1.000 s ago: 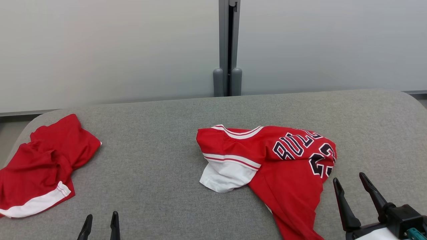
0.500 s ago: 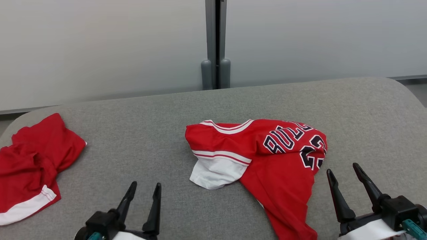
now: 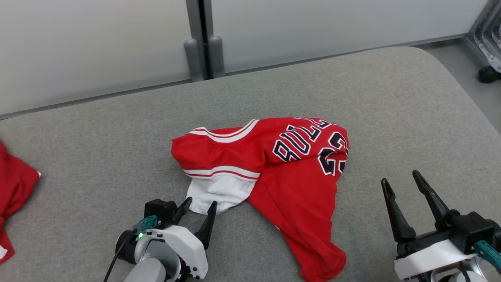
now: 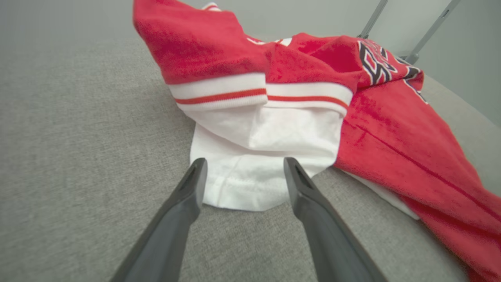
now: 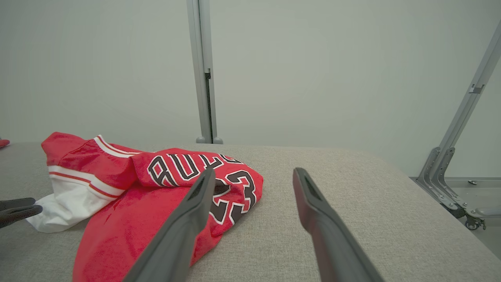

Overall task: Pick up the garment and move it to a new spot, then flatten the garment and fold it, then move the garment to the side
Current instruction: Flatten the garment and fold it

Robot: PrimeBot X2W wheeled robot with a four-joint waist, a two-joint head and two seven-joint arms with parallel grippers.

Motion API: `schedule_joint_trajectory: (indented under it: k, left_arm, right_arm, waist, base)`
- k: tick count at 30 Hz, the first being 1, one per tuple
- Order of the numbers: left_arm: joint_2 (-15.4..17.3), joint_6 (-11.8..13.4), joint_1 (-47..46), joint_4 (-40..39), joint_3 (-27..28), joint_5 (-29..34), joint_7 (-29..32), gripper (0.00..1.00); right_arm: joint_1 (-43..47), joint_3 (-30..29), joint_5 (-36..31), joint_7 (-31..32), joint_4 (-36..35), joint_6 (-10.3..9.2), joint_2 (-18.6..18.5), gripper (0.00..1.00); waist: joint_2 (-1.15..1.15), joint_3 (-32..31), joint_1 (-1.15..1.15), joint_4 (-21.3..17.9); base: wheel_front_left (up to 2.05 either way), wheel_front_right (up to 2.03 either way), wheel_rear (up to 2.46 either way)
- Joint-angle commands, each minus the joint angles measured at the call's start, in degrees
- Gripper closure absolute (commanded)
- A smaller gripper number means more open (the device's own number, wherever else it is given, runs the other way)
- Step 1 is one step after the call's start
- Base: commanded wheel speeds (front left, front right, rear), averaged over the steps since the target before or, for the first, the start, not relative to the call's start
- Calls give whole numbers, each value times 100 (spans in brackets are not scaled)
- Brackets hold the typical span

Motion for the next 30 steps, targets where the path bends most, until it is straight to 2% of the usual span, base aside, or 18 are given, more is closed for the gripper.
schedule_joint_trajectory:
  k: [1, 2, 3, 5, 7, 11, 19, 23, 30]
  left_arm:
    - [28, -25, -123, 181, 5, -85, 42, 0]
    - [45, -14, -194, 354, 12, -81, 88, 0]
    - [54, -12, -261, 499, 7, -79, 97, 9]
    - [49, 12, -339, 801, 73, -191, 98, 100]
    - [41, -5, -351, 960, 83, -354, 122, 100]
    - [35, -19, -382, 788, 258, -685, -264, 100]
    - [263, -19, -252, -246, 463, -1191, -232, 100]
    - [609, 46, -237, -1478, 689, -1456, 153, 100]
    - [1291, 422, -942, -3232, 1095, -1585, 1146, 100]
  right_arm:
    - [-70, -21, 40, -28, -15, 1, -6, 0]
    - [-81, -26, 44, -28, -12, 1, 4, 0]
    - [-89, -39, 51, -28, -12, 1, 10, 0]
    - [-91, -63, 49, -28, -10, 1, 29, 0]
    - [-67, -73, 36, -28, 3, 1, 44, 0]
    - [29, -110, 35, -28, 49, 1, 71, 0]
    - [128, -113, 64, -28, 67, 1, 89, 0]
    - [193, -85, 58, -29, 77, 0, 92, 0]
    - [156, 9, 74, -28, 95, 1, 101, 0]
  waist:
    - [0, 174, 0, -200]
    - [0, 193, 0, -239]
    - [0, 209, 0, -267]
    - [0, 224, 0, -300]
    - [0, 206, 0, -316]
    - [0, 74, 0, -279]
    - [0, -179, 0, -34]
    - [0, -383, 0, 111]
    - [0, -560, 0, 202]
  base:
    - [0, 0, 0]
    - [0, 0, 0]
    - [0, 0, 0]
    - [0, 0, 0]
    - [0, 0, 0]
    - [0, 0, 0]
    - [0, 0, 0]
    - [0, 0, 0]
    - [0, 0, 0]
